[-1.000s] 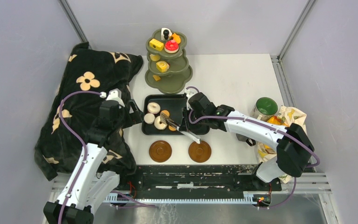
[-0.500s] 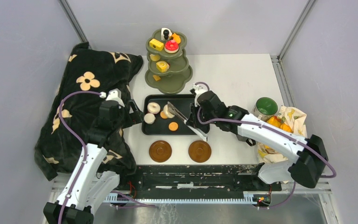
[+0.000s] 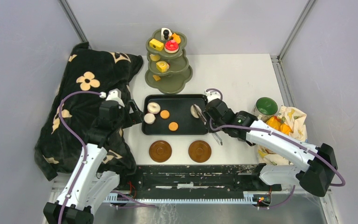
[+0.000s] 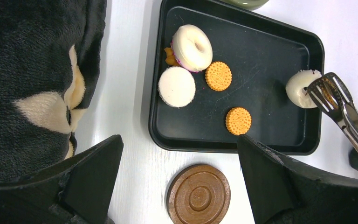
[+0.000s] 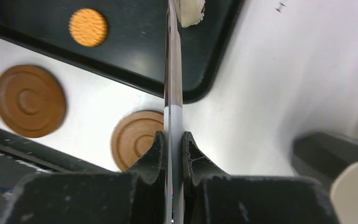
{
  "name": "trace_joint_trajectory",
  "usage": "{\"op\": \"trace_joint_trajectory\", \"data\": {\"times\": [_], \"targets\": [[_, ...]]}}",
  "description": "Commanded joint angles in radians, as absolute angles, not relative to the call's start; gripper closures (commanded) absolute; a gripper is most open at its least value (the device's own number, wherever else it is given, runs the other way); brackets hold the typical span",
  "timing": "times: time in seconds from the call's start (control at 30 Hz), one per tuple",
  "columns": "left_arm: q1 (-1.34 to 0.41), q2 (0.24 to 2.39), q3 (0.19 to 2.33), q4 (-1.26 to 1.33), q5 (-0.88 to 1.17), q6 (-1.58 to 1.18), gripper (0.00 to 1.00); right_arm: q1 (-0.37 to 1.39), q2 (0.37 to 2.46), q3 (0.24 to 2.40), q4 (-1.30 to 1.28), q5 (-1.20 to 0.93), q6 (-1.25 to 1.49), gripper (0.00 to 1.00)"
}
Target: Serve the afternoon tea
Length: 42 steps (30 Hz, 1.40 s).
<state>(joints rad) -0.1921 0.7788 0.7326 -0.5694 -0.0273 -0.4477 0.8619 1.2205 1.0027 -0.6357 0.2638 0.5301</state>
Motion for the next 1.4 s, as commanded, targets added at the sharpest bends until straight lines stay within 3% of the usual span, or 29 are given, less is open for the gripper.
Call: {"op": "trace_joint_trajectory", "data": {"times": [0.0, 0.47, 0.83, 1.03, 1.37], "targets": [[-0.193, 0.787, 0.732, -0.524, -0.040, -0.453, 0.01, 0.886, 1.194, 1.009, -0.622, 0.397, 0.489, 0.99], [-0.194, 0.806, 0.741, -0.532, -0.048, -0.453, 0.01, 1.129, 1.465, 1.075, -0.579, 0.599, 0.479, 0.98], [-0.193, 0.802, 0.731, -0.527, -0.049, -0.459, 0.01, 1.192, 1.495, 1.063, -0.482, 0.489, 0.551, 0.70], [-0.194, 0.803, 0.733, -0.526, -0.043, -0.457, 0.01, 1.193, 1.479, 1.082, -0.477, 0.468, 0.546, 0.63], [-0.193, 0.789, 0.733, -0.528, -0.045, -0.457, 0.01, 1.115, 1.340, 1.105, -0.502, 0.538, 0.467, 0.59]]}}
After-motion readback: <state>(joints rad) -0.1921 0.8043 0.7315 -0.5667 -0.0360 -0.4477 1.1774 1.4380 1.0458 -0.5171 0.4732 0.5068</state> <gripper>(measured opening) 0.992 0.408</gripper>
